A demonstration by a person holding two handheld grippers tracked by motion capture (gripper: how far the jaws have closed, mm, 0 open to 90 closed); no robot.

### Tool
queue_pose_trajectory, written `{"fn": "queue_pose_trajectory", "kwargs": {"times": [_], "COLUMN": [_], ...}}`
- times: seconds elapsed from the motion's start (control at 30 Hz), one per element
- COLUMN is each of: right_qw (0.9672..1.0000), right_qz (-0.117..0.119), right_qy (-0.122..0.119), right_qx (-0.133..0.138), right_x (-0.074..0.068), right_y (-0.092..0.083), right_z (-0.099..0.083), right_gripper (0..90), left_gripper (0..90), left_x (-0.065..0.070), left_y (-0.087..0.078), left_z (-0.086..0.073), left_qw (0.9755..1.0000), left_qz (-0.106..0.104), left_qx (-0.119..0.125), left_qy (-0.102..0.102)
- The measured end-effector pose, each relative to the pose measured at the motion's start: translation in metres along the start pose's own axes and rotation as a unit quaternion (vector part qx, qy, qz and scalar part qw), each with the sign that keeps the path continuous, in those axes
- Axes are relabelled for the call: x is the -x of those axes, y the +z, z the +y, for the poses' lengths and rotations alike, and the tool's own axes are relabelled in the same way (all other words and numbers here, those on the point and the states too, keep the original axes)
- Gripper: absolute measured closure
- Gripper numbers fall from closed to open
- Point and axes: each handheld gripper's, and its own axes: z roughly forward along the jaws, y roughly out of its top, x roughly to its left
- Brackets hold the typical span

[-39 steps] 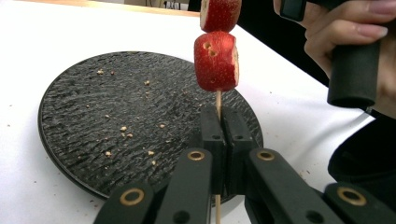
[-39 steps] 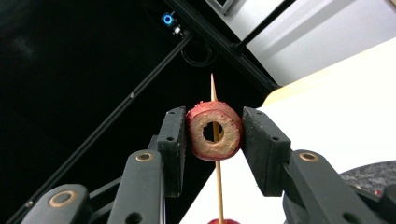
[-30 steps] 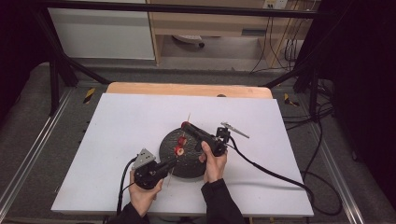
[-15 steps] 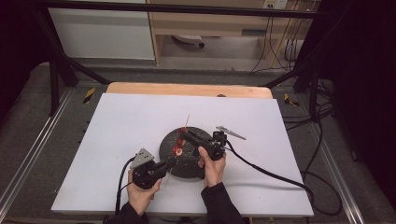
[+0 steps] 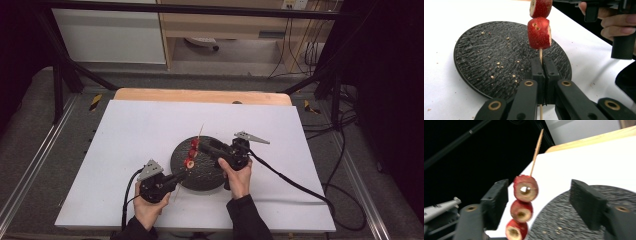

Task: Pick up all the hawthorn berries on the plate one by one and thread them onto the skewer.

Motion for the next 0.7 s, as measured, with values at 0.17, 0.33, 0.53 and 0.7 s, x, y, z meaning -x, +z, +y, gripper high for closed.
{"fn": "queue_pose_trajectory", "kwargs": {"times": [0.17, 0.33, 0.53, 0.7], "right_qw": [0.9982, 0.9917, 0.9829, 0.9748], "right_qz": [-0.027, -0.054, -0.075, -0.089], "right_qy": [-0.041, -0.088, -0.123, -0.145], "right_qx": [-0.036, -0.077, -0.114, -0.144], "right_x": [0.008, 0.018, 0.032, 0.044], "right_y": [-0.011, -0.024, -0.039, -0.052], "right_z": [0.003, 0.002, -0.003, -0.008], "right_gripper": [14.9, 8.5, 3.4, 1.0], "left_gripper": [88.5, 88.4, 88.4, 88.4], "left_x": [-0.004, -0.008, -0.013, -0.016], "left_y": [-0.004, -0.007, -0.011, -0.014], "left_z": [-0.001, -0.001, 0.0, 0.002], "left_qw": [0.9999, 0.9997, 0.9995, 0.9991], "left_qz": [0.003, 0.006, 0.006, 0.005], "left_qx": [-0.007, -0.013, -0.024, -0.034], "left_qy": [0.013, 0.018, 0.02, 0.022]}}
